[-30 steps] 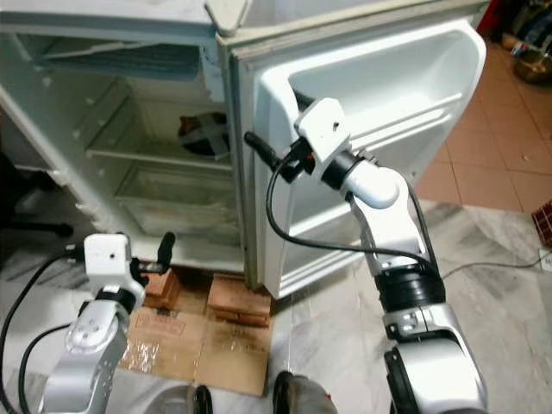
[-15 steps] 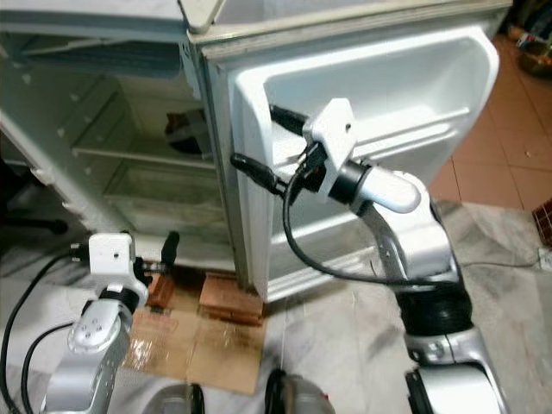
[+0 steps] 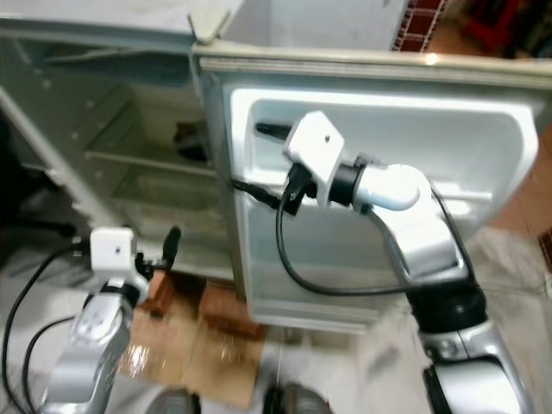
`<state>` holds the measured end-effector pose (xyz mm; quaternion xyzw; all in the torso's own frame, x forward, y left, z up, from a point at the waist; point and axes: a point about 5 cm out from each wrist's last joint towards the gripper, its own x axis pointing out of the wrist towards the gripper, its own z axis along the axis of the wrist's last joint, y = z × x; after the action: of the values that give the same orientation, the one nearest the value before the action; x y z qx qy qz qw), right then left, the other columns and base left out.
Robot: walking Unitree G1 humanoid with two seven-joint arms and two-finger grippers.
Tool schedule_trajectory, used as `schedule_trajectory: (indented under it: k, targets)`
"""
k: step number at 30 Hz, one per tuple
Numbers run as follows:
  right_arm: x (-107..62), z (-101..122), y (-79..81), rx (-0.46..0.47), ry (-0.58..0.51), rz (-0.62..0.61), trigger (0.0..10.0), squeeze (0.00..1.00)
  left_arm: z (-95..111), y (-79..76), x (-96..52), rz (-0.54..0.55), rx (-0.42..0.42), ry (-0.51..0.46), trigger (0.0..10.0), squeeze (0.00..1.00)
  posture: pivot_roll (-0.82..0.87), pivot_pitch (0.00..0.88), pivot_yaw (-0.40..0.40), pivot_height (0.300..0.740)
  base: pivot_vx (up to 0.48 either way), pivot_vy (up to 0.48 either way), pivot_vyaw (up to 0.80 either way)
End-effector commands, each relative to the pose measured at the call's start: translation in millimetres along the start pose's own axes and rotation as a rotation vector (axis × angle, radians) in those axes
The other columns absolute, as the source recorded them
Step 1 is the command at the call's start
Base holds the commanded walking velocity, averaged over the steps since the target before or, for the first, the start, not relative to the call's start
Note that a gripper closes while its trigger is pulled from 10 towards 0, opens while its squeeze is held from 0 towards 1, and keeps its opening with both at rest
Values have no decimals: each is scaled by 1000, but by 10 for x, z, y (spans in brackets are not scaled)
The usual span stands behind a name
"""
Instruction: Restocking fridge
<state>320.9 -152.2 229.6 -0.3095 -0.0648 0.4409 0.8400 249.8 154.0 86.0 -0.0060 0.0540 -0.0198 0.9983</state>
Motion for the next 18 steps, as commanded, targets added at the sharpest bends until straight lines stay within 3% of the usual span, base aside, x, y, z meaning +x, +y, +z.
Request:
schedule_trajectory:
  k: [1,4,8,12,18]
  targets:
    - [-57,-84,14,-44,64,34,10000,0,7,45,2,9,11,0,10000,0,28,97,-12,740,0,0,0]
    - [-168,-163,-16,-70,126,56,10000,0,3,53,-3,12,10,3,10000,0,23,100,-14,740,0,0,0]
    - [-489,-346,-69,-101,272,157,10000,0,-6,54,-8,9,8,7,10000,0,13,101,-12,740,0,0,0]
    - [-663,-437,-94,-139,358,218,10000,0,-10,55,-6,7,8,8,10000,0,11,101,-10,740,0,0,0]
    - [-885,-490,-98,-85,438,285,10000,0,-12,61,-1,4,11,10,10000,0,6,100,-7,740,0,0,0]
